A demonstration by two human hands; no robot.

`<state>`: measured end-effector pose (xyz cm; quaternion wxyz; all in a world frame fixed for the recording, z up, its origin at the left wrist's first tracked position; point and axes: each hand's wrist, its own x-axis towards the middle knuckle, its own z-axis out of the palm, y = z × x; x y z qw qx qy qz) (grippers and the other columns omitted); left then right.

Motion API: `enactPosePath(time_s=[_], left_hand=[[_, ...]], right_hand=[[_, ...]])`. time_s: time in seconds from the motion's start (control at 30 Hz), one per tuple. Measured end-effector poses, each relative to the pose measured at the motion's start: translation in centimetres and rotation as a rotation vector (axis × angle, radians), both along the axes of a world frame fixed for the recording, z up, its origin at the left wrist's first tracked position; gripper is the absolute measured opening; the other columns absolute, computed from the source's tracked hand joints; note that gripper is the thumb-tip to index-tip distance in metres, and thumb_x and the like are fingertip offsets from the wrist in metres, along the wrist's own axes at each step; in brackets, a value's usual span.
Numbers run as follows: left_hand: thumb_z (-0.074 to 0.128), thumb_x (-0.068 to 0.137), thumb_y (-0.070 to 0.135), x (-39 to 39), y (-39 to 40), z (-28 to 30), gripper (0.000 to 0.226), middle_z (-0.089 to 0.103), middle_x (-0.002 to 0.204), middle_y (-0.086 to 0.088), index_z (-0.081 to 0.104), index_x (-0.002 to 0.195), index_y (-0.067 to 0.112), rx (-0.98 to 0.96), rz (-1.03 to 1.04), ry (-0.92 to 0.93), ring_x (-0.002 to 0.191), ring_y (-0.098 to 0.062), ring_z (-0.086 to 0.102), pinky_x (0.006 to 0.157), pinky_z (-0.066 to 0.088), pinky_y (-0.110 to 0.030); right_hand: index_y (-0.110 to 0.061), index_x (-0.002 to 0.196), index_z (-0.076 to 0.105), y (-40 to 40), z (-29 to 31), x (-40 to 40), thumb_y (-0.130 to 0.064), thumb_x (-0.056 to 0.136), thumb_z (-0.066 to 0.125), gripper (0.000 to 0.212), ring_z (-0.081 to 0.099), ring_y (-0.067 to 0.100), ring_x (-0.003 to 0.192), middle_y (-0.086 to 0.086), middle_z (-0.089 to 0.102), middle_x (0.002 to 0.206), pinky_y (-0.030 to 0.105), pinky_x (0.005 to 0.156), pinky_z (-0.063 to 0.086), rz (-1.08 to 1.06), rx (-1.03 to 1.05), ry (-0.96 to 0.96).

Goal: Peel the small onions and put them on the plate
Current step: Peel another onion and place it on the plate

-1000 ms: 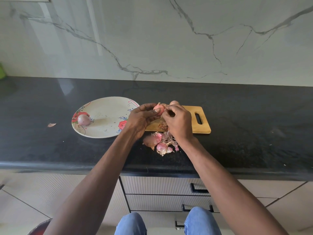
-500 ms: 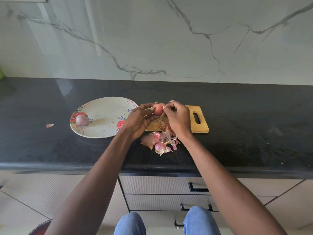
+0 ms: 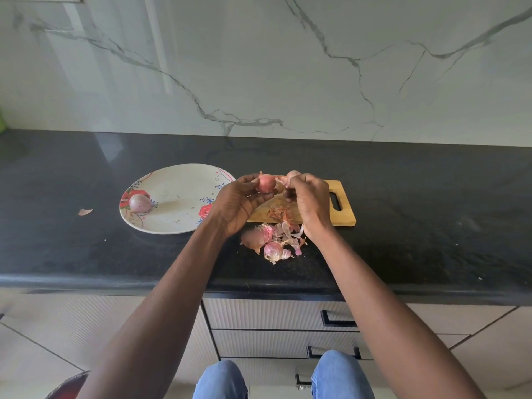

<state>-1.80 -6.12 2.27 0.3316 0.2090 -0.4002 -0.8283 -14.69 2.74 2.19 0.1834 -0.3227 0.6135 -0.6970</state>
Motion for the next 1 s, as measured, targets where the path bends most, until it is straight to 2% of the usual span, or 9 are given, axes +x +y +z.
enactPosePath(time_s=[0.13, 0.23, 0.3, 0.37, 0.47, 0.6, 0.8, 0.9, 1.0], left_hand=[[0.046, 0.101, -0.003, -0.01, 0.04, 0.04, 0.022, 0.064, 0.118, -0.023, 0.059, 0.118, -0.001, -0.033, 0.003, -0.036, 0.092, -0.026, 0.072, 0.085, 0.062, -0.033], [0.048, 0.1, -0.004, 0.01, 0.08, 0.1, 0.022, 0.065, 0.114, -0.022, 0.058, 0.119, -0.001, -0.047, 0.004, -0.051, 0.091, -0.026, 0.071, 0.08, 0.062, -0.032], [0.051, 0.098, -0.005, 0.01, 0.12, 0.13, 0.022, 0.066, 0.11, -0.019, 0.06, 0.117, 0.0, -0.055, 0.001, -0.048, 0.09, -0.024, 0.071, 0.084, 0.062, -0.034], [0.056, 0.096, -0.005, 0.04, 0.12, 0.11, 0.021, 0.068, 0.109, -0.018, 0.061, 0.116, 0.0, -0.059, 0.009, -0.04, 0.09, -0.023, 0.071, 0.087, 0.061, -0.036], [0.058, 0.095, -0.006, 0.01, 0.15, 0.03, 0.023, 0.069, 0.11, -0.019, 0.061, 0.116, -0.002, -0.06, 0.027, -0.049, 0.093, -0.025, 0.072, 0.089, 0.06, -0.038], [0.053, 0.098, -0.006, -0.06, 0.27, 0.14, 0.022, 0.068, 0.114, -0.022, 0.061, 0.117, -0.002, -0.027, 0.03, -0.04, 0.099, -0.03, 0.072, 0.089, 0.06, -0.039], [0.048, 0.102, -0.002, -0.04, 0.36, 0.31, 0.03, 0.067, 0.117, -0.023, 0.057, 0.13, -0.002, 0.022, 0.027, -0.026, 0.099, -0.031, 0.071, 0.082, 0.063, -0.037], [0.05, 0.102, 0.002, -0.01, 0.31, 0.24, 0.026, 0.061, 0.126, -0.027, 0.057, 0.126, -0.003, 0.025, 0.021, -0.022, 0.102, -0.031, 0.071, 0.093, 0.058, -0.04], [0.051, 0.101, 0.002, 0.01, 0.22, 0.18, 0.022, 0.063, 0.121, -0.025, 0.06, 0.12, -0.003, 0.019, 0.027, -0.022, 0.102, -0.031, 0.07, 0.095, 0.057, -0.04]], right_hand=[[-0.012, 0.082, 0.07, 0.08, -0.09, 0.22, -0.022, 0.092, 0.067, 0.015, 0.063, 0.011, 0.069, -0.008, 0.069, 0.069, 0.028, 0.065, 0.05, 0.002, 0.034, 0.089], [-0.012, 0.098, 0.073, -0.09, -0.37, 0.3, -0.037, 0.087, 0.076, 0.028, 0.071, 0.016, 0.086, -0.001, 0.075, 0.091, 0.03, 0.077, 0.058, 0.057, 0.042, 0.196], [-0.012, 0.097, 0.075, -0.26, -0.62, 0.27, -0.033, 0.085, 0.078, 0.025, 0.071, 0.017, 0.089, 0.001, 0.074, 0.095, 0.037, 0.08, 0.06, 0.039, 0.065, 0.294], [-0.011, 0.094, 0.076, -0.38, -0.77, 0.18, -0.018, 0.088, 0.075, 0.01, 0.07, 0.016, 0.088, 0.001, 0.074, 0.093, 0.041, 0.082, 0.06, 0.024, 0.057, 0.339], [-0.014, 0.09, 0.074, -0.32, -0.73, 0.06, -0.009, 0.091, 0.07, 0.007, 0.069, 0.012, 0.088, -0.001, 0.073, 0.092, 0.038, 0.083, 0.06, -0.015, 0.079, 0.381], [-0.011, 0.092, 0.073, -0.39, -0.68, 0.08, -0.009, 0.094, 0.066, 0.007, 0.066, 0.012, 0.085, 0.001, 0.071, 0.092, 0.029, 0.078, 0.056, -0.007, 0.098, 0.376], [-0.014, 0.092, 0.066, -0.36, -0.6, 0.11, -0.008, 0.098, 0.061, 0.01, 0.065, 0.014, 0.08, 0.003, 0.069, 0.088, 0.025, 0.071, 0.053, 0.003, 0.09, 0.314], [-0.012, 0.091, 0.065, -0.3, -0.62, 0.07, -0.006, 0.097, 0.061, 0.01, 0.065, 0.014, 0.078, 0.002, 0.068, 0.084, 0.029, 0.072, 0.055, -0.004, 0.085, 0.295], [-0.009, 0.09, 0.067, -0.09, -0.56, 0.0, -0.003, 0.091, 0.064, 0.008, 0.064, 0.007, 0.074, -0.004, 0.067, 0.081, 0.025, 0.067, 0.054, -0.042, 0.053, 0.309]])
